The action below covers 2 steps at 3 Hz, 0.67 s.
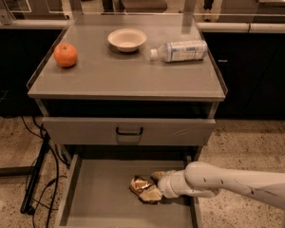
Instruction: Place orange can into middle drawer
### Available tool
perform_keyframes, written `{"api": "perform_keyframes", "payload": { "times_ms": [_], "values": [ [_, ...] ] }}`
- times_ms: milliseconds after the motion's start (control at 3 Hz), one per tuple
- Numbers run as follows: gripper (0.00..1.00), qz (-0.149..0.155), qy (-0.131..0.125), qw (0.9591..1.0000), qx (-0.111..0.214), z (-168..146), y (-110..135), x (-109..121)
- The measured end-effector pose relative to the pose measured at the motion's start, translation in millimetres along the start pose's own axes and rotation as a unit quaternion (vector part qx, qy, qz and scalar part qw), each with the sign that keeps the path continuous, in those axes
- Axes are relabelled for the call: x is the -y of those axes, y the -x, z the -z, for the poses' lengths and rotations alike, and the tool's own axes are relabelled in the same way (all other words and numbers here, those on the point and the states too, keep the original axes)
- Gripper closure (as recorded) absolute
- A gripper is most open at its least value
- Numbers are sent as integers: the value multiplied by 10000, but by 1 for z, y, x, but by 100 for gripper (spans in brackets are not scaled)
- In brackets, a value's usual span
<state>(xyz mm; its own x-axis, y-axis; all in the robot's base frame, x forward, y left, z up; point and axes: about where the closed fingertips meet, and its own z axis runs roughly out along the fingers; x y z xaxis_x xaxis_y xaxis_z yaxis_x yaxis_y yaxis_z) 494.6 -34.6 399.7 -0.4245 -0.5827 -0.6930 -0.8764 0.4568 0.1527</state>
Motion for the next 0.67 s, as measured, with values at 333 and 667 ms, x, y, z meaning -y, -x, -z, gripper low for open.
{"api": "perform_keyframes", "payload": {
  "times_ms": [333,667],
  "values": [
    [0,0,0,10000,0,0,0,0],
    [0,0,1,10000,0,0,0,0]
  ]
}}
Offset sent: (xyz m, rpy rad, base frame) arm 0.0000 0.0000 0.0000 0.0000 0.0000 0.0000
